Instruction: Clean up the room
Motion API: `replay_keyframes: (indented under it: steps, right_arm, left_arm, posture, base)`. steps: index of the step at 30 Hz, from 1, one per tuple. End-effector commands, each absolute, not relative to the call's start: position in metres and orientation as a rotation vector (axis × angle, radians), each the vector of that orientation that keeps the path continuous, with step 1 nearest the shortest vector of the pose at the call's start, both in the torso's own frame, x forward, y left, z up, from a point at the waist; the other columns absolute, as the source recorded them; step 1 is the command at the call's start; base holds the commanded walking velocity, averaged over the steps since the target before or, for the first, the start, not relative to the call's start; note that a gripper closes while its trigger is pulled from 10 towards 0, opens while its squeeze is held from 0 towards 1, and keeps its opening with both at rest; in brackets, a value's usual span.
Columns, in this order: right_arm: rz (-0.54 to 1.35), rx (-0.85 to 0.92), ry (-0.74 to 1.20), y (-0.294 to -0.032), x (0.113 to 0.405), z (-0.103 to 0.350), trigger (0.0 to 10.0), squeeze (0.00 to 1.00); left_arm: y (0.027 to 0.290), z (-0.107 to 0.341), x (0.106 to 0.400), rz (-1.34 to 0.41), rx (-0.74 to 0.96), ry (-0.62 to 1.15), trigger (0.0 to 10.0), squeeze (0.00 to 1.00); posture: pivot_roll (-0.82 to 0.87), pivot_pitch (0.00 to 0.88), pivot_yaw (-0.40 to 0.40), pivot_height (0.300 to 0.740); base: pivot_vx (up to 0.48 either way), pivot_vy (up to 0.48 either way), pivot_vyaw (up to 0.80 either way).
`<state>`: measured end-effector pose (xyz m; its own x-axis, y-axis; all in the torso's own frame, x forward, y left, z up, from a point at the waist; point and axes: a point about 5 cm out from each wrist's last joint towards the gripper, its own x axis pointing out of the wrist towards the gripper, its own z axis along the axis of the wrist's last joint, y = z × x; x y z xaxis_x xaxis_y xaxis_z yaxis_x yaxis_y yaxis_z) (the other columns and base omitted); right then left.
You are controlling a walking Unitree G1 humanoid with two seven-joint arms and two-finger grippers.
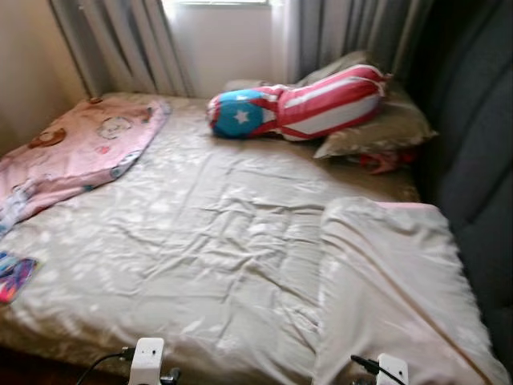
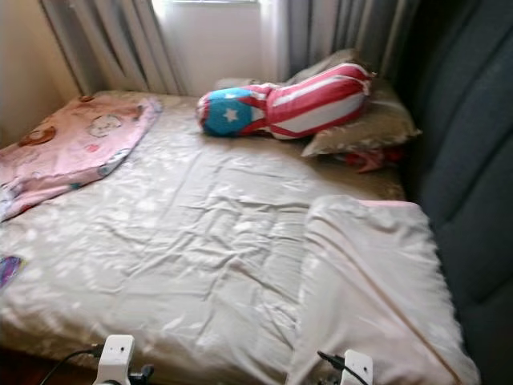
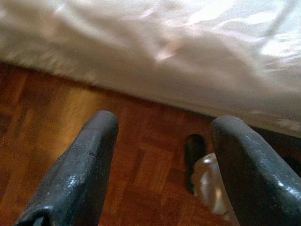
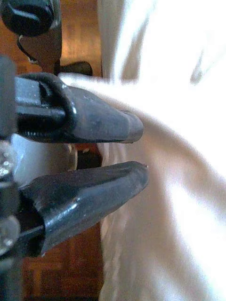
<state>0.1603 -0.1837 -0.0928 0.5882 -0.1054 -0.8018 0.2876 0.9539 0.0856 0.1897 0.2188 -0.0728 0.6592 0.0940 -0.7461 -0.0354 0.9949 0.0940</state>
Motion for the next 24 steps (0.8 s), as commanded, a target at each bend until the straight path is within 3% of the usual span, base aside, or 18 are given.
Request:
replay_keyframes:
  steps: [1, 24]
  right_arm:
    - [-0.223, 0.218, 0.916, -0.1807, 0.1603, -0.0931, 10.0, 0.0]
    - [-0.231, 0.233, 0.928, -0.1806, 0.1584, -0.0942, 10.0, 0.0]
  left_arm:
    - [0.2222, -0.0751, 0.1845, 0.069, 0.093, 0.875, 10.0, 0.0]
    - [0.2227, -0.0746, 0.1857, 0.073, 0.091, 0.875, 10.0, 0.0]
  posture:
    - [0.02, 0.0, 0.02, 0.74]
    - [0.03, 0.0, 0.019, 0.74]
  base:
    - [0.0, 0.292, 0.0]
    - [0.0, 0.289, 0.0]
